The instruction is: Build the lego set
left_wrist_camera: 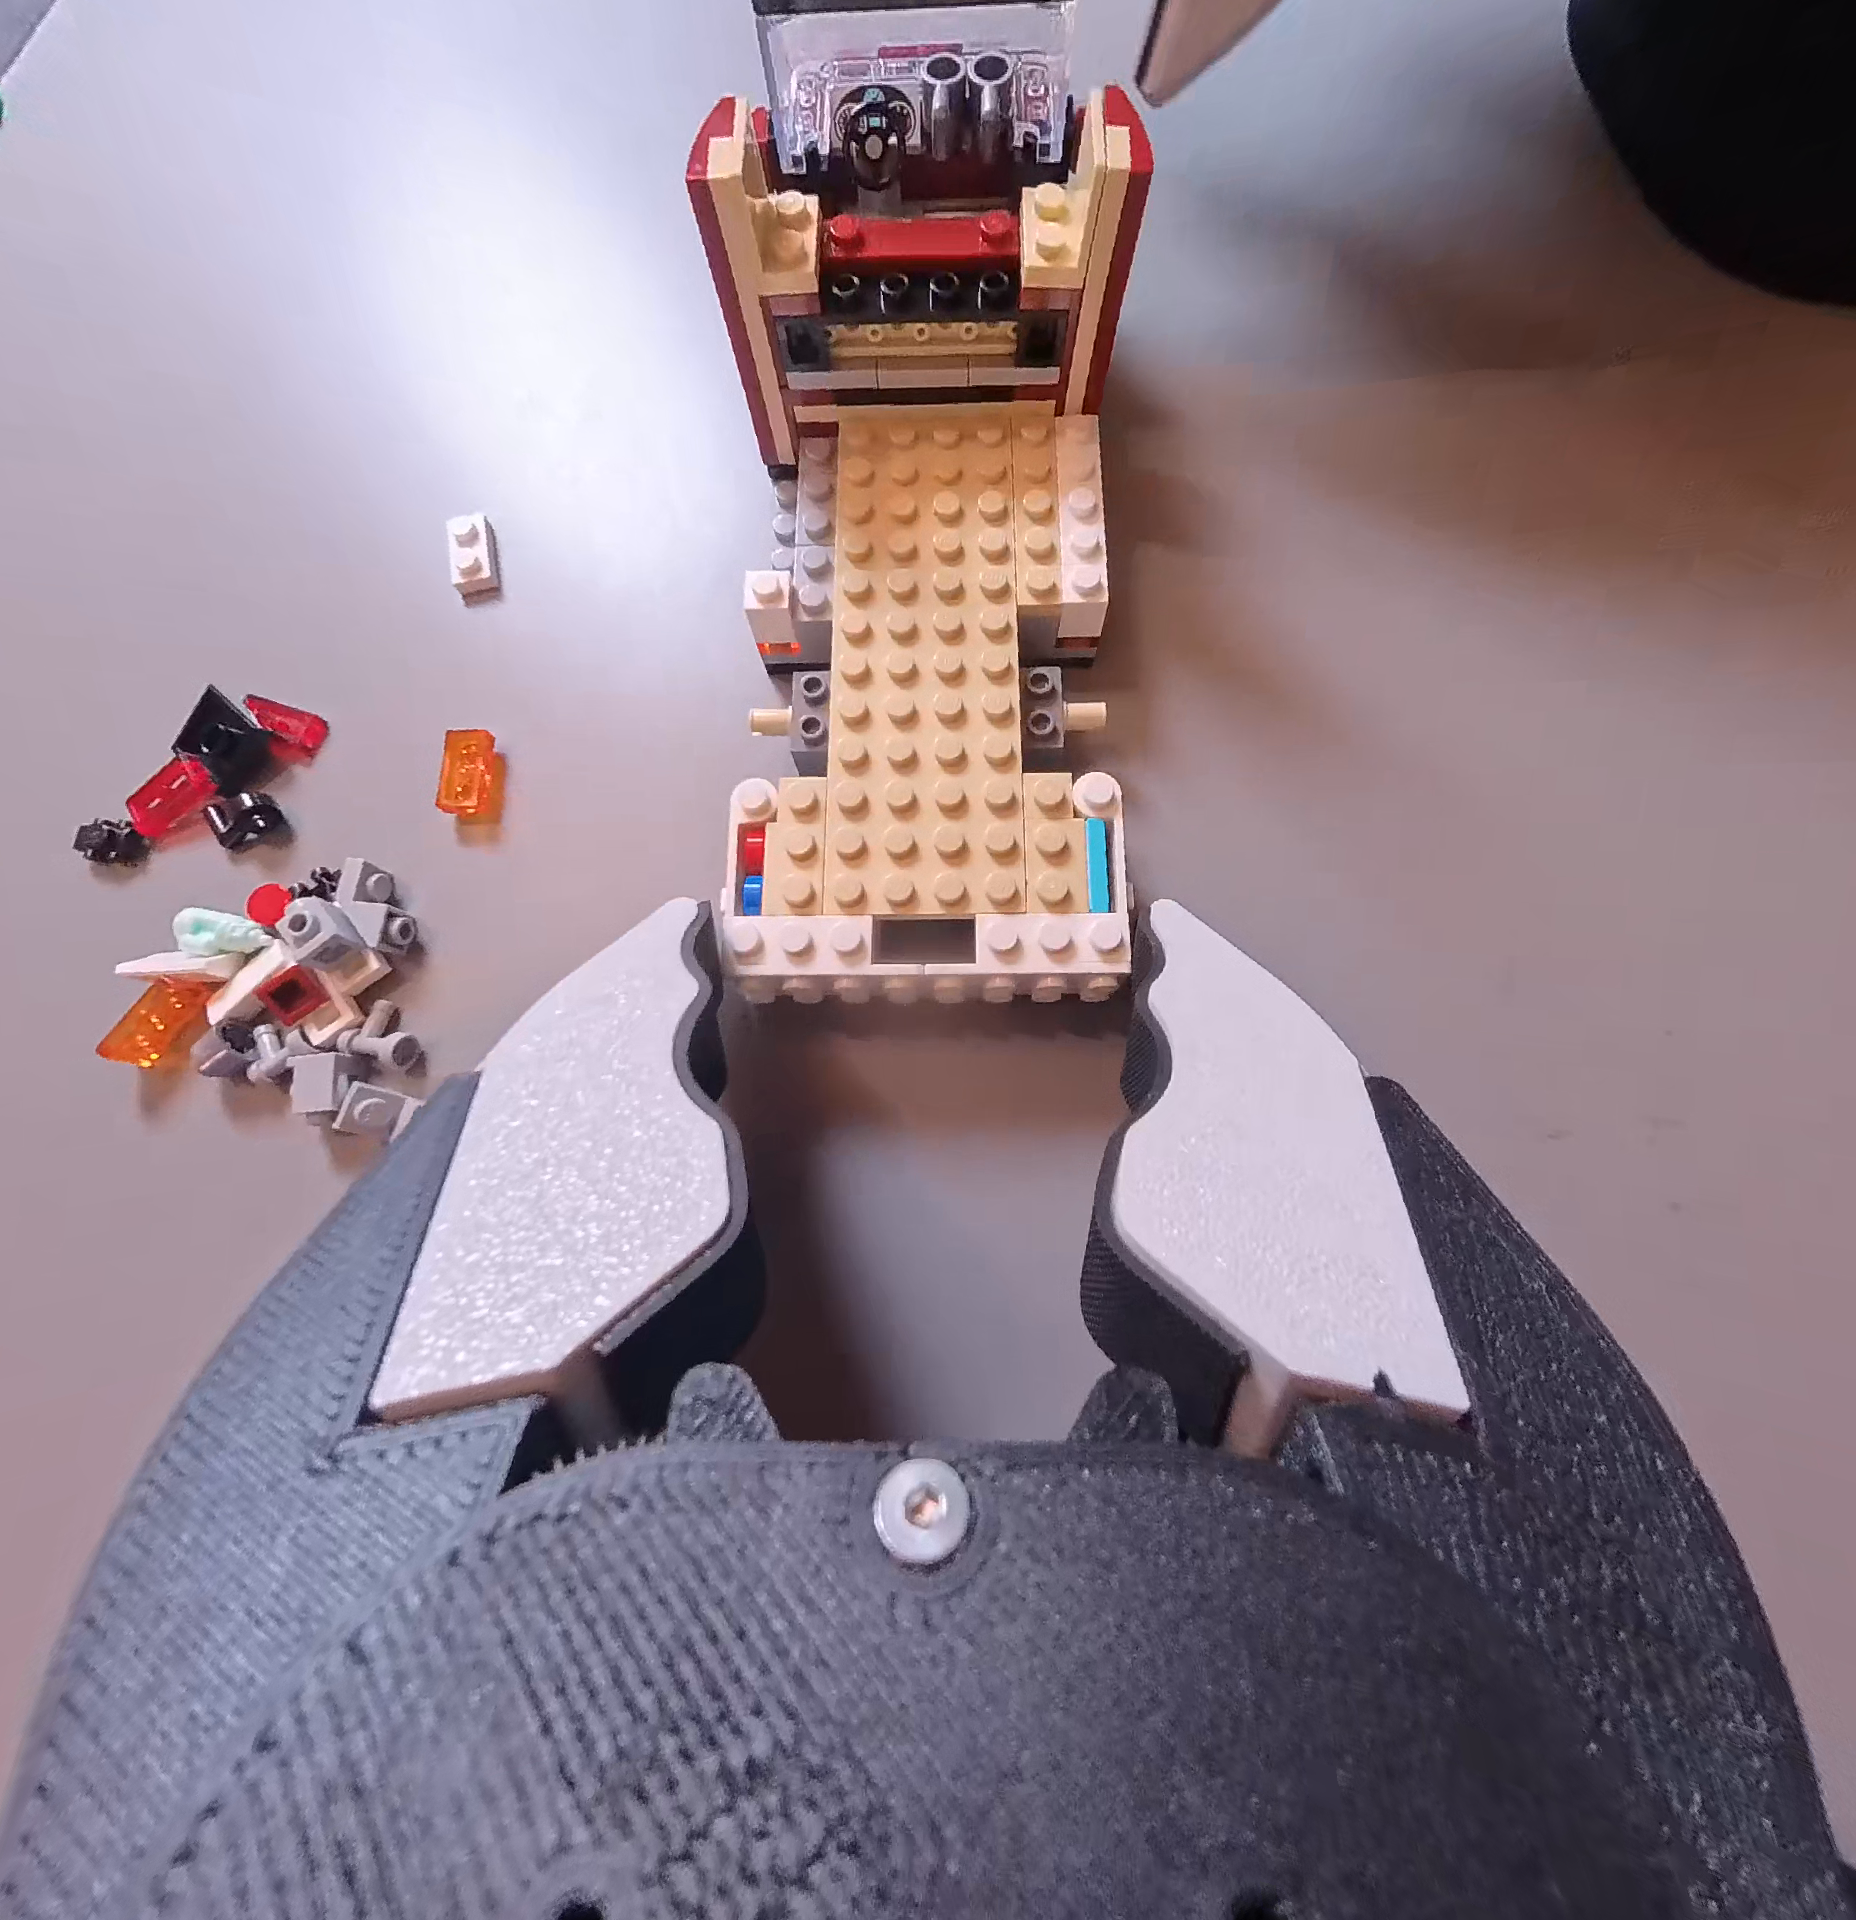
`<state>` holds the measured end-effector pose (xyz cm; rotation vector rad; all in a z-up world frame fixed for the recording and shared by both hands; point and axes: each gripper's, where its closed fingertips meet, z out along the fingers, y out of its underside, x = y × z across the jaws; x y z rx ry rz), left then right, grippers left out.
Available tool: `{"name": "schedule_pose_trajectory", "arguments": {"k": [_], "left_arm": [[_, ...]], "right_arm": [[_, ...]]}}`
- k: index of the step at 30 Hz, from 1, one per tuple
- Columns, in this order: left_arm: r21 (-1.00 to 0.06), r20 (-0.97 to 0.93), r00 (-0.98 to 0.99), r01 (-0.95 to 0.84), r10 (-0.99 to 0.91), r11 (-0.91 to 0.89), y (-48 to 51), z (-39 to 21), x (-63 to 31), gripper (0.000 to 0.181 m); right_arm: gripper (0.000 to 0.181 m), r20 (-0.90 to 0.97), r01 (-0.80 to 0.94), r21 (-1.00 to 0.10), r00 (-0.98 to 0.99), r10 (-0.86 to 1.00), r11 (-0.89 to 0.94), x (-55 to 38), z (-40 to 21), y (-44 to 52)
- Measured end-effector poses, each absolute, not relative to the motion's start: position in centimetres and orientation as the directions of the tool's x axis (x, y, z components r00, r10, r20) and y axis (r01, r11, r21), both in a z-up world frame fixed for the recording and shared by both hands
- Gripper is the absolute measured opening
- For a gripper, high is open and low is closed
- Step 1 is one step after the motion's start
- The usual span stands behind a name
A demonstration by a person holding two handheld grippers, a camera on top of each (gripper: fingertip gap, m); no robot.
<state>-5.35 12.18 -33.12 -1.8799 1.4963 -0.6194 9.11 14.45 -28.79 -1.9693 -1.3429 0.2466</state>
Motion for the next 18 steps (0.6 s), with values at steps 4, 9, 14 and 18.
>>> {"name": "schedule_pose_trajectory", "arguments": {"k": [4, 9, 14, 18], "left_arm": [[-0.738, -0.038, 0.249, -0.66, -0.968, -0.14, 12.0, -33.1, -4.7, 0.076], [-0.74, -0.043, 0.245, -0.659, -0.968, -0.134, 11.7, -33.1, -4.4, 0.076], [-0.745, -0.039, 0.22, -0.657, -0.975, -0.118, 11.2, -33.1, -4.1, 0.074], [-0.748, -0.041, 0.224, -0.653, -0.974, -0.118, 11.3, -33.1, -4.0, 0.08]], "right_arm": [[0.058, 0.257, 0.734, -0.651, 0.452, 0.854, -0.193, 8.7, -29.4, 14.3], [0.046, 0.256, 0.751, -0.635, 0.424, 0.869, -0.179, 8.0, -30.1, 14.7], [0.044, 0.274, 0.749, -0.642, 0.422, 0.864, -0.163, 7.9, -30.2, 16.1], [0.042, 0.279, 0.725, -0.676, 0.422, 0.862, -0.136, 7.7, -30.2, 17.1]]}}
